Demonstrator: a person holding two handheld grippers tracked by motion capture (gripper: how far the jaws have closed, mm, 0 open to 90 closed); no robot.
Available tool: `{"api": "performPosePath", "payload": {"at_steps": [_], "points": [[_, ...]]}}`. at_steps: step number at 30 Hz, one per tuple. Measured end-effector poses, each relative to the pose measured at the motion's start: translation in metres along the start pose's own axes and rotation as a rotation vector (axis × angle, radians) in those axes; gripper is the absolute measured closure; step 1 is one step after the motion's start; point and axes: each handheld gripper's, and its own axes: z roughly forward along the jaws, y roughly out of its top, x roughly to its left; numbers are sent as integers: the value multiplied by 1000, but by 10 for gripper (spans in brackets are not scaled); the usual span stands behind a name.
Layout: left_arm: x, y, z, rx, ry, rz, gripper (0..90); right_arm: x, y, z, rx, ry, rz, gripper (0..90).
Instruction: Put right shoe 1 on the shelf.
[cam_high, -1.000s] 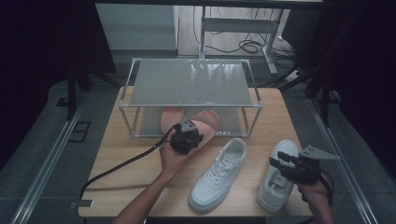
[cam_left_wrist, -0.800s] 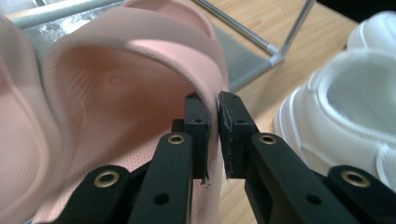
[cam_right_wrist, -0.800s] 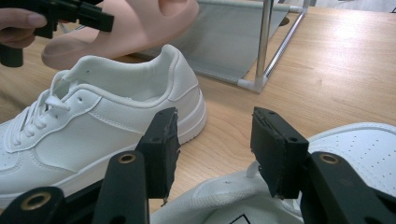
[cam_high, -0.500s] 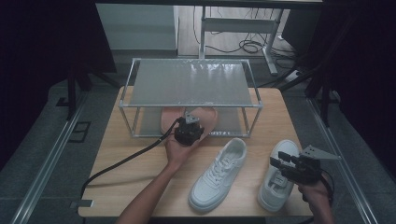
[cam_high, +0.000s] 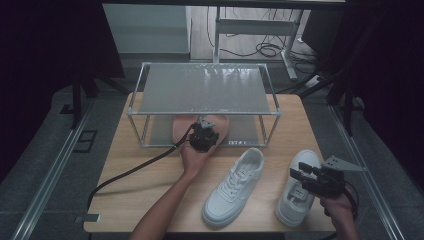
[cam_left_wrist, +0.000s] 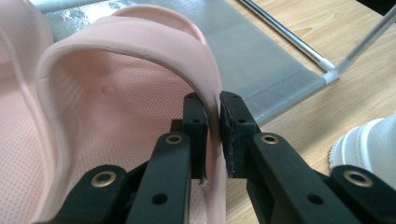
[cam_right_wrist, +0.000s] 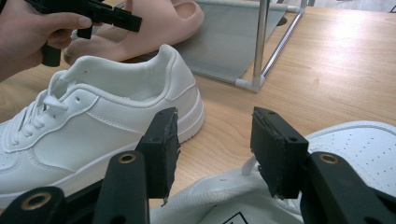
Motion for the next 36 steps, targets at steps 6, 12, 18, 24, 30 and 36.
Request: {"api": "performPosePath", "payload": {"at_steps": [6,12,18,24,30,36], "points": [[1,0,3,9,-6,-9,780,0,0,0,2,-1,0,516],[-1,1,-5,14,0,4,715,0,0,0,1,-2,0,516],[-2,2,-16,25,-9,40,676,0,0,-1,3,0,-3,516],[2,-6,-31,24,-30,54,681,0,0,-2,-2,-3,0,516],[11,-21,-56,10,-58,80,804,0,0,-2,0,-4,0,516],[22,-34,-78,9,-75,97,875,1,0,-1,-2,-4,-1,517]]}}
